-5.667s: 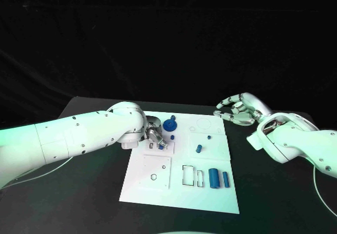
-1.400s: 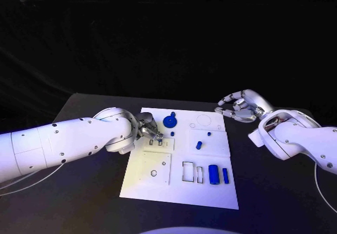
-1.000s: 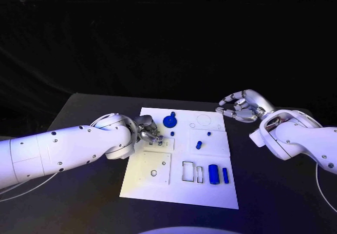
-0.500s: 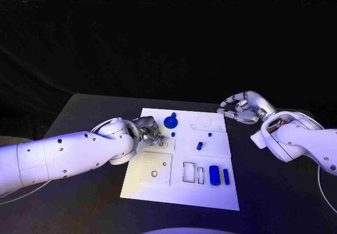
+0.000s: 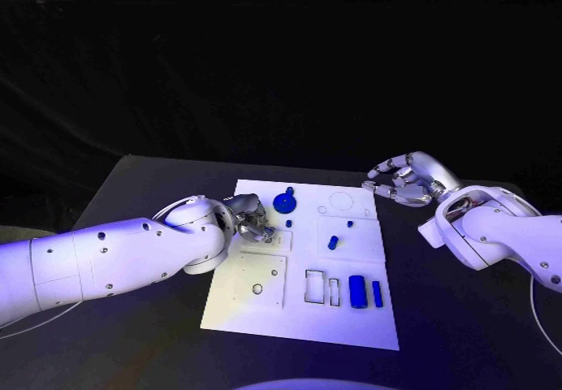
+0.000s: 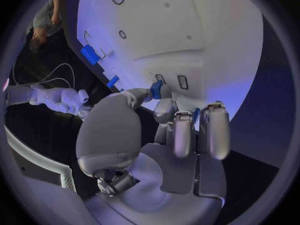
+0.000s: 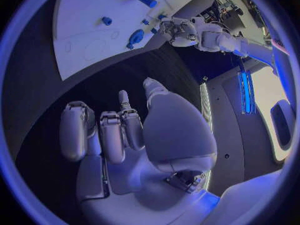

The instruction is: Assemble the parts on the task board

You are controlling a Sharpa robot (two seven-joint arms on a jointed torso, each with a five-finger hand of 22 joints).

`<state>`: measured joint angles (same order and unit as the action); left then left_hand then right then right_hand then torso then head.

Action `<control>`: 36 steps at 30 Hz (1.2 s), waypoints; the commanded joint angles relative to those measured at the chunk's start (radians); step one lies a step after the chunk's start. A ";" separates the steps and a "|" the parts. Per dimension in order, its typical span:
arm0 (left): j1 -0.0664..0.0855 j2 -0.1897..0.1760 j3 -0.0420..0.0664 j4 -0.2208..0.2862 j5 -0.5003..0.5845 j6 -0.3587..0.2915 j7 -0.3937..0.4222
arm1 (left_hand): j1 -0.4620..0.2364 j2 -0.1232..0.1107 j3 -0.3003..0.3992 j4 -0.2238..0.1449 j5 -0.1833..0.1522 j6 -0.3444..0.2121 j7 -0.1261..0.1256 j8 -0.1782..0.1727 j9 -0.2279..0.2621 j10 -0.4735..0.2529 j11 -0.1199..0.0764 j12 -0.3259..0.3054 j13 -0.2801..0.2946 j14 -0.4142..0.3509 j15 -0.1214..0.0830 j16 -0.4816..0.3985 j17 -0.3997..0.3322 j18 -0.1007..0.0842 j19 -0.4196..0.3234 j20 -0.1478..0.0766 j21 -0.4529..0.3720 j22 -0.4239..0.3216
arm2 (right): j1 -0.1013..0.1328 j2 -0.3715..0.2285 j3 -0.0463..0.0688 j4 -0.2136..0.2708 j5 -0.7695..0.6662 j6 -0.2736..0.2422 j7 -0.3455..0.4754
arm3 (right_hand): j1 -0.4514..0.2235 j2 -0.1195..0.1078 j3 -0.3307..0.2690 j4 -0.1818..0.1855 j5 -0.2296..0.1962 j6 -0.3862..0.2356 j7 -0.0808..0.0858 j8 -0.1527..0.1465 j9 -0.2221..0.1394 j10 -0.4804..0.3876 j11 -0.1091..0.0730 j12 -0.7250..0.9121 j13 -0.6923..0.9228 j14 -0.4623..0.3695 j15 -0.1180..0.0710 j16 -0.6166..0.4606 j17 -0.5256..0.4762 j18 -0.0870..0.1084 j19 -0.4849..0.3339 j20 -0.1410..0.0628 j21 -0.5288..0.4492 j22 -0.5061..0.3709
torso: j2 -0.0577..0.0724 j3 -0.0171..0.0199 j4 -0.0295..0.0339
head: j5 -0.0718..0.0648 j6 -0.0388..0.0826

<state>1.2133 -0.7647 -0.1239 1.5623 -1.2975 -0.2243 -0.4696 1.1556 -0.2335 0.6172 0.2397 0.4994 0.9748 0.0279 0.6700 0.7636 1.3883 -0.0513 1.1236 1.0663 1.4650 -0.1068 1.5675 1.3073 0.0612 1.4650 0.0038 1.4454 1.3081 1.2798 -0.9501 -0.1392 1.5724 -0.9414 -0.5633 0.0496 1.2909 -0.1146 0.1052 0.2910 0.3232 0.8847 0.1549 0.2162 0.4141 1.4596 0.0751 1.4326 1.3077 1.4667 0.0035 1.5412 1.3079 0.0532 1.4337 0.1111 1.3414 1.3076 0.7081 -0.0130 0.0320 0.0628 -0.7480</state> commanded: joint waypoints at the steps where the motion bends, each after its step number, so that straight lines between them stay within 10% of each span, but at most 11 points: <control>1: -0.003 0.002 -0.003 -0.001 -0.014 0.083 -0.025 | 0.013 0.017 0.146 -0.146 -0.005 0.000 -0.007 -0.001 -0.001 -0.003 0.000 -0.005 0.000 0.106 0.001 0.003 0.264 -0.008 0.009 0.000 0.003 0.004 | -0.001 0.000 0.000 0.002 -0.010 0.012 0.007 | -0.007 -0.002 -0.006 0.000 -0.002 -0.003 -0.001 0.003 0.001 0.000 -0.004 -0.002 0.127 0.079 -0.004 -0.005 0.149 0.006 0.000 -0.006 -0.002 0.098 | 0.000 0.0005 0.0000 | 0.000 -0.001; 36: -0.003 0.006 -0.003 -0.014 -0.007 0.180 -0.036 | 0.016 0.007 0.136 -0.149 -0.022 0.001 -0.006 -0.004 -0.004 -0.003 0.001 -0.006 0.000 0.106 0.002 0.003 0.264 -0.009 0.010 0.001 0.005 0.007 | -0.001 0.000 0.000 0.001 -0.010 0.012 0.007 | -0.011 0.000 -0.007 0.000 -0.002 -0.003 -0.001 0.004 0.001 0.001 -0.004 -0.001 0.127 0.079 -0.004 -0.005 0.150 0.006 0.000 -0.006 -0.003 0.098 | -0.001 0.0000 0.0006 | -0.003 0.000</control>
<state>1.2226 -0.7599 -0.1161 1.5513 -1.3171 -0.1140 -0.4790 1.1556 -0.2335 0.6128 0.2353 0.4812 0.9759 0.0272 0.6620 0.7582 1.3883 -0.0513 1.1200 1.0653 1.4650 -0.1068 1.5675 1.3073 0.0612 1.4650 0.0038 1.4454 1.3077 1.2791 -0.9506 -0.1393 1.5726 -0.9413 -0.5631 0.0498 1.2910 -0.1147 0.1052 0.2910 0.3232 0.8848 0.1549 0.2162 0.4138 1.4596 0.0751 1.4326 1.3075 1.4667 0.0035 1.5412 1.3075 0.0532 1.4337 0.1111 1.3414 1.3080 0.7075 -0.0131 0.0322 0.0600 -0.7481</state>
